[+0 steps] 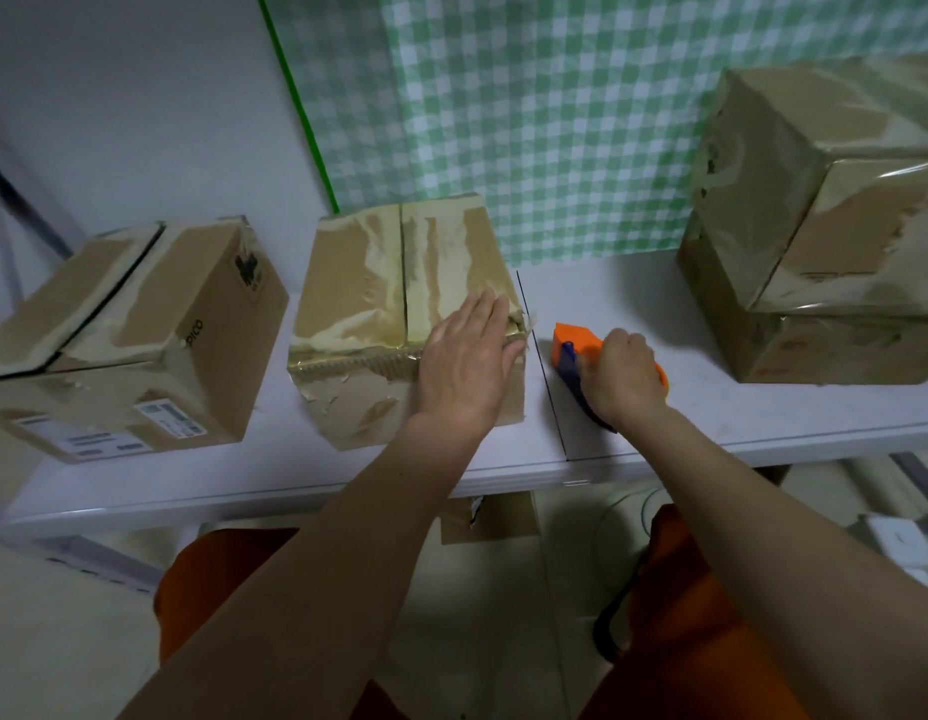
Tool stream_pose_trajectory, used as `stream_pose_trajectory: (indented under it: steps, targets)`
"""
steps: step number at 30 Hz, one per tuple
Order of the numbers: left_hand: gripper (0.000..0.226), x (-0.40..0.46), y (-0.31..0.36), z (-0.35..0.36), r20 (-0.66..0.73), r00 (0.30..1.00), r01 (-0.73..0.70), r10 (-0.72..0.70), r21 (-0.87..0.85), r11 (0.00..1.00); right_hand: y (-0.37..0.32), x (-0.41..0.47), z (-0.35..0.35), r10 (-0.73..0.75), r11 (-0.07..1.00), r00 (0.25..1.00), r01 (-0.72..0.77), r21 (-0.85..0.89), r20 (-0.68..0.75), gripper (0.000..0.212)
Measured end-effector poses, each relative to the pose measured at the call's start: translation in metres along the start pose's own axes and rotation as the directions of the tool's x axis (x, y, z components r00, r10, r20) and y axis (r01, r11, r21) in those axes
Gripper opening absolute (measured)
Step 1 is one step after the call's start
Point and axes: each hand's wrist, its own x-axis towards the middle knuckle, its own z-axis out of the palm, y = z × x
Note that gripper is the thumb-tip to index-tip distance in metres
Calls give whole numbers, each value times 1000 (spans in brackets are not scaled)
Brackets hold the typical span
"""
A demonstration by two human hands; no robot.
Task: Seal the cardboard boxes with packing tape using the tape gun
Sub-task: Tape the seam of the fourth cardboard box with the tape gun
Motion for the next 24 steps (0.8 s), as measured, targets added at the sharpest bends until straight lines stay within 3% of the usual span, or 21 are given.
stream_pose_trajectory:
  steps: [2,4,7,9,11,15,19,22,24]
  targets:
    - [57,2,-3,-2,-9,1000,-25,25,-11,1000,-17,-14,-5,-81,964,973,131,231,-217,27]
    - [61,3,-7,-4,0,998,-61,61,-27,998,-41,-30,-7,-113,865,946,243,439,-302,27]
    - [64,-4,-12,-5,35,998,-56,55,24,998,-75,-50,-4,-97,719,984,172,674,-148,36]
    - [69,-14,-14,-2,20,1000,17,-20,142,990,-86,-53,4,-114,689,992,123,714,-61,43]
    - [78,-20,-15,3,37,998,50,-59,210,976,-92,-50,10,-126,708,991,118,697,-39,51]
    - [94,-18,-17,5,77,996,15,-35,256,967,-96,-37,16,-105,742,994,91,664,-19,47]
    - [105,-22,-17,4,75,997,-14,1,171,985,-93,-35,13,-137,777,988,153,611,-73,46]
    - [106,-20,-28,-8,96,995,-22,23,-10,1000,-90,-31,12,-283,882,946,321,344,-156,37]
    - [96,-20,-38,-11,97,994,-47,53,-63,997,-94,-34,11,-442,876,884,462,140,-156,43]
